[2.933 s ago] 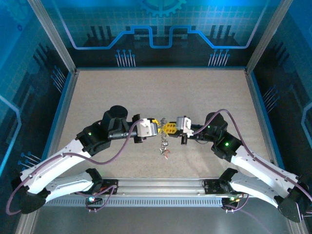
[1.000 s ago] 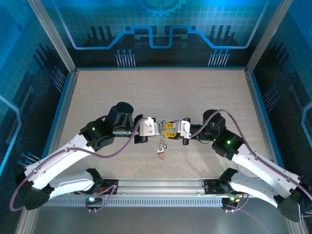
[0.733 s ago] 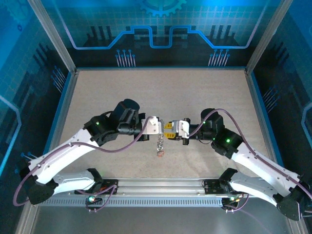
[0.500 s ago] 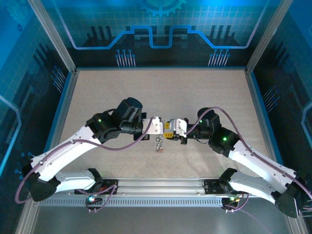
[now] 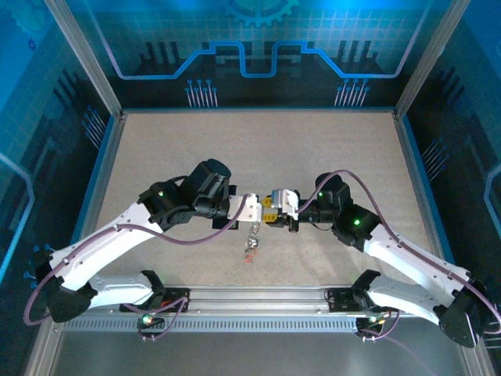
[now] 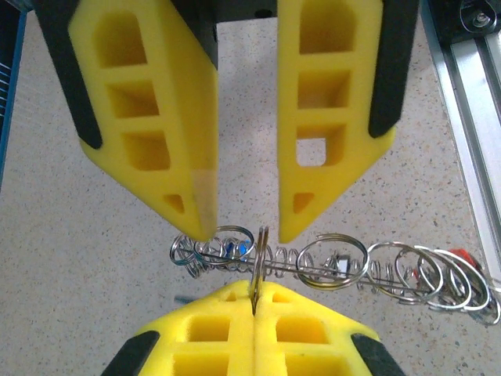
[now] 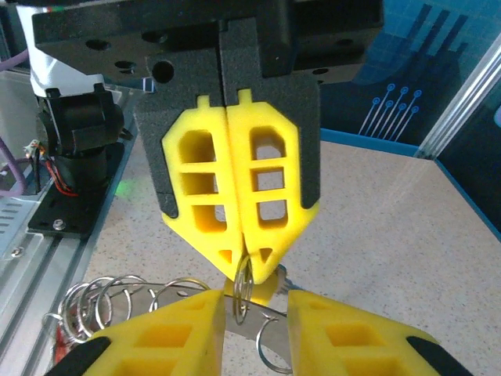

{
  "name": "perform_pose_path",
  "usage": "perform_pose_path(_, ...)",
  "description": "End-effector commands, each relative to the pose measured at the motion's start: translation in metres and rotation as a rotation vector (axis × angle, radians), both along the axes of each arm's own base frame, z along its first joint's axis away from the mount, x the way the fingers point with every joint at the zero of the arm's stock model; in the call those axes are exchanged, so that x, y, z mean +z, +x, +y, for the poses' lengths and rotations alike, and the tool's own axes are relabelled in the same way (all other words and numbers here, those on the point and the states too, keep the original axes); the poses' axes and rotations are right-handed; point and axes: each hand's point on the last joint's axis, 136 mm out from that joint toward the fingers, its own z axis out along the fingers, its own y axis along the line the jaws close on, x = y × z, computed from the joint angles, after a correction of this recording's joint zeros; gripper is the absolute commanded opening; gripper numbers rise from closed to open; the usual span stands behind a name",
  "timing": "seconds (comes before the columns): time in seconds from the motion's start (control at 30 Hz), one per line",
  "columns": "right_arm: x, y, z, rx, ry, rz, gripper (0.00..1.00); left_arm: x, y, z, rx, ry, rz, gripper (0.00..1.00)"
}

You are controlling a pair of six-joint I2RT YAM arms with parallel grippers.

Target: Put the keys on the keyring

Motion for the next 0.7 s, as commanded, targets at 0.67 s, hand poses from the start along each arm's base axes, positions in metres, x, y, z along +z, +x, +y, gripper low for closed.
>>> perform_pose_path(0.67,0.019,-0.006,0.001,0.019,0.141,-0.023,0.0,0.023,-0.006,-0.008,-0.007,-0.138,-0.031,0.18)
